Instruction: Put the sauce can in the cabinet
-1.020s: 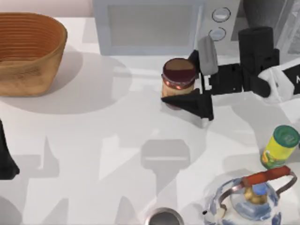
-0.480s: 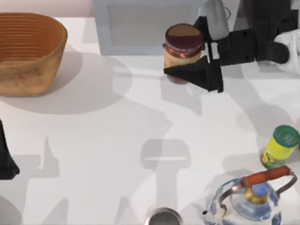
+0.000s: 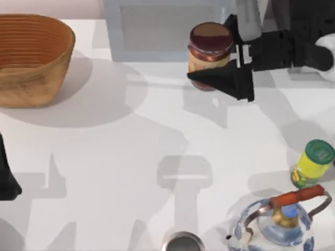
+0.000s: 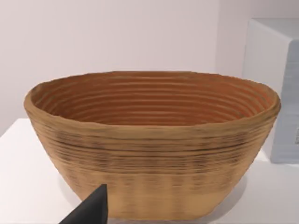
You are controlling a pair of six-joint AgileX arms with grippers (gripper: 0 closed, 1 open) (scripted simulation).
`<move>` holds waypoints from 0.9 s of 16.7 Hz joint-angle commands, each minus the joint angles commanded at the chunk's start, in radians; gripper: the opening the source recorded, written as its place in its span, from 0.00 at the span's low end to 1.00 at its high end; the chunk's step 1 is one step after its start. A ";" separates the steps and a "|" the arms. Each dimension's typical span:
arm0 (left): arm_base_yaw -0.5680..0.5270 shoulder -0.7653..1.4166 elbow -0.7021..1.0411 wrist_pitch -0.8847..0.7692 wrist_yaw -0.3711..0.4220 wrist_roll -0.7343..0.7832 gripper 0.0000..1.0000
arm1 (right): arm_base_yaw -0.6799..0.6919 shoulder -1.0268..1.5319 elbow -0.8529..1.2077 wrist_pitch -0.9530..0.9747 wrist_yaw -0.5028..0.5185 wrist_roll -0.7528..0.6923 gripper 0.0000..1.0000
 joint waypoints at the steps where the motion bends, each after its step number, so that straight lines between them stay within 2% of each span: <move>1: 0.000 0.000 0.000 0.000 0.000 0.000 1.00 | -0.009 -0.042 -0.029 -0.004 0.027 0.012 0.00; 6: 0.000 0.000 0.000 0.000 0.000 0.000 1.00 | -0.079 -0.408 -0.264 -0.040 0.247 0.114 0.00; 15: 0.000 0.000 0.000 0.000 0.000 0.000 1.00 | -0.228 -1.416 -0.880 -0.134 0.803 0.349 0.00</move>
